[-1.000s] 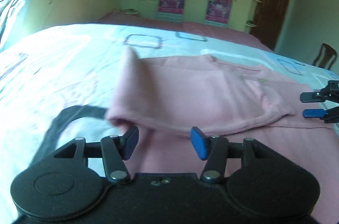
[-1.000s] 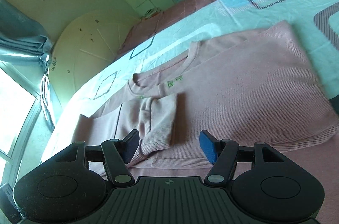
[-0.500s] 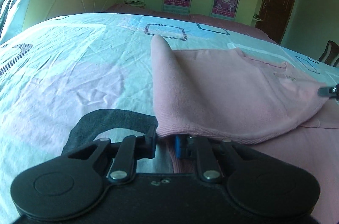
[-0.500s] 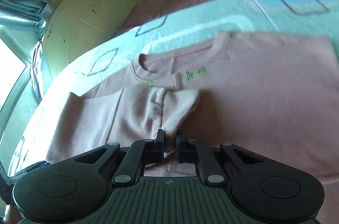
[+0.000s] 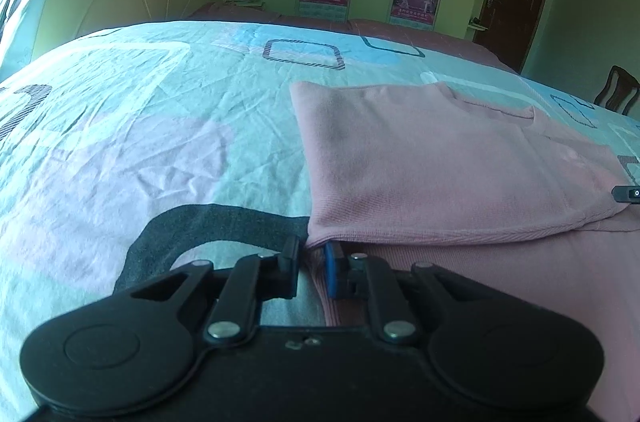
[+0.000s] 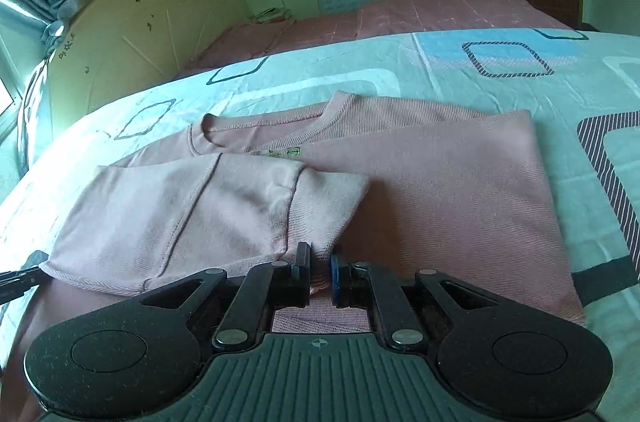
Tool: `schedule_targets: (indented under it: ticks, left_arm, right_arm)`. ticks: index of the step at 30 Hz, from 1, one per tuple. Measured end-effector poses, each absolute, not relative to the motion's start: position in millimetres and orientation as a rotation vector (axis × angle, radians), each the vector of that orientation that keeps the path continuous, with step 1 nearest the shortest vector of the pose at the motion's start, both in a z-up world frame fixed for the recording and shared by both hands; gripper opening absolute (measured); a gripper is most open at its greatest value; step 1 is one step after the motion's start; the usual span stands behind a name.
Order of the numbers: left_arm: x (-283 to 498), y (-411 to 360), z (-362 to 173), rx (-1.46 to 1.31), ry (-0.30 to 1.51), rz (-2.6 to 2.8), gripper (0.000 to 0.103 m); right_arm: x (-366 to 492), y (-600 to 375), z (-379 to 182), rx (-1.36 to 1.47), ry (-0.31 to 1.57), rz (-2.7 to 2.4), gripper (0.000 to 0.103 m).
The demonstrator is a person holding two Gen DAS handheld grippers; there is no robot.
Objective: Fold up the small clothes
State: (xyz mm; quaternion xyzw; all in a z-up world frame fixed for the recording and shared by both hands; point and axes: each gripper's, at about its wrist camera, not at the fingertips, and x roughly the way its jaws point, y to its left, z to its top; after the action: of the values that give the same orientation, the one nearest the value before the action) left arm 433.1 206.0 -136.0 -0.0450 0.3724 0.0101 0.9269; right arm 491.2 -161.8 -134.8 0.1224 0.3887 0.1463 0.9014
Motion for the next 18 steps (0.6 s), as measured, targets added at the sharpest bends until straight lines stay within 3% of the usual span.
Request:
schedule_targets:
  ticks: [10,11,12,13,14,17,18]
  left_arm:
    - [430,209,-133,-0.093,0.771,-0.015,0.012]
    - [428,212,-129,-0.104,0.777,-0.029,0.020]
    - [423,217,-124,-0.127,0.769,-0.023,0.026]
    - [416,222,-117,-0.145,0.748,-0.014,0.040]
    - [407,227,-108,-0.166,0.707,-0.024,0.051]
    - [407,226,-96,-0.200,0.677,-0.072,0.048]
    - [414,220,-98,-0.197,0.686,-0.092,0.047]
  right_arm:
    - [490,-163,-138,0.308,0.848,0.285,0.009]
    - [488,-166,-135,0.317,0.843,0.281,0.009]
    - [487,-171,-128,0.323,0.822,0.256,0.017]
    - [482,-175,-121,0.314,0.792,0.215,0.041]
    - [478,-179,-114,0.309,0.758,0.201,0.048]
    - [481,-181,-104,0.307,0.740,0.237,0.048]
    - [485,-176,-104,0.294,0.745,0.258,0.040]
